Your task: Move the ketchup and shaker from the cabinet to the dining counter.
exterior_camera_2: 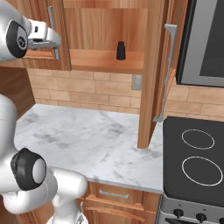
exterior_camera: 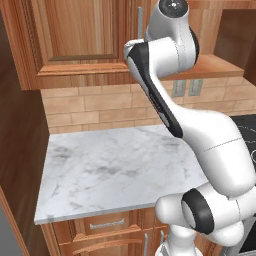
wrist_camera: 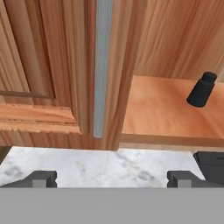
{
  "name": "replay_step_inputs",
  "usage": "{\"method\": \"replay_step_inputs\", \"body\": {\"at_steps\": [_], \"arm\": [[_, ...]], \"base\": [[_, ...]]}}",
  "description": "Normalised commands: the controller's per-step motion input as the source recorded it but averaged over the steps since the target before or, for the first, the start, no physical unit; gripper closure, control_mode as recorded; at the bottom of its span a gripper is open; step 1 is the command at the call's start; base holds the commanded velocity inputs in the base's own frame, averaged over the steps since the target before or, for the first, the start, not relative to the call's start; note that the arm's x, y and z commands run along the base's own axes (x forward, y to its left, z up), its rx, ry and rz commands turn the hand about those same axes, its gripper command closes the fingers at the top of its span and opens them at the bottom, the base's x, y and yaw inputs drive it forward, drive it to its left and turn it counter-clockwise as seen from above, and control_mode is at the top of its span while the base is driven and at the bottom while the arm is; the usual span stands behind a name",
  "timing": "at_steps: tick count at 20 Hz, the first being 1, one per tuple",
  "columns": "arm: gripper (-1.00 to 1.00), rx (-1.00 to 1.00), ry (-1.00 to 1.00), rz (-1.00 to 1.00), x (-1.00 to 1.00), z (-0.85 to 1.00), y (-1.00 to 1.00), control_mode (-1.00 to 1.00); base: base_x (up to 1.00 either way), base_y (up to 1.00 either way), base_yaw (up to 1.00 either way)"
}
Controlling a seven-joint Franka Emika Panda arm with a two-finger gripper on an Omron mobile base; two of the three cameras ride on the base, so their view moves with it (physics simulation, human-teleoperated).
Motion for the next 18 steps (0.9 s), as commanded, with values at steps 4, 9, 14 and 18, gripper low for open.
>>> {"method": "replay_step_inputs", "body": {"at_steps": [4, 9, 14, 18], "arm": [[-1.00, 0.00, -0.01, 0.00, 0.27, 0.00, 0.01, -1.00], [-1.00, 0.00, 0.00, 0.00, 0.22, 0.00, 0.02, -1.00], [-1.00, 0.00, 0.00, 0.00, 0.25, 0.00, 0.08, -1.00], [-1.00, 0.00, 0.00, 0.00, 0.30, 0.00, 0.00, -1.00]], "base": [[0.00, 0.00, 0.00], [0.00, 0.00, 0.00], [0.00, 0.00, 0.00], [0.00, 0.00, 0.00]]}}
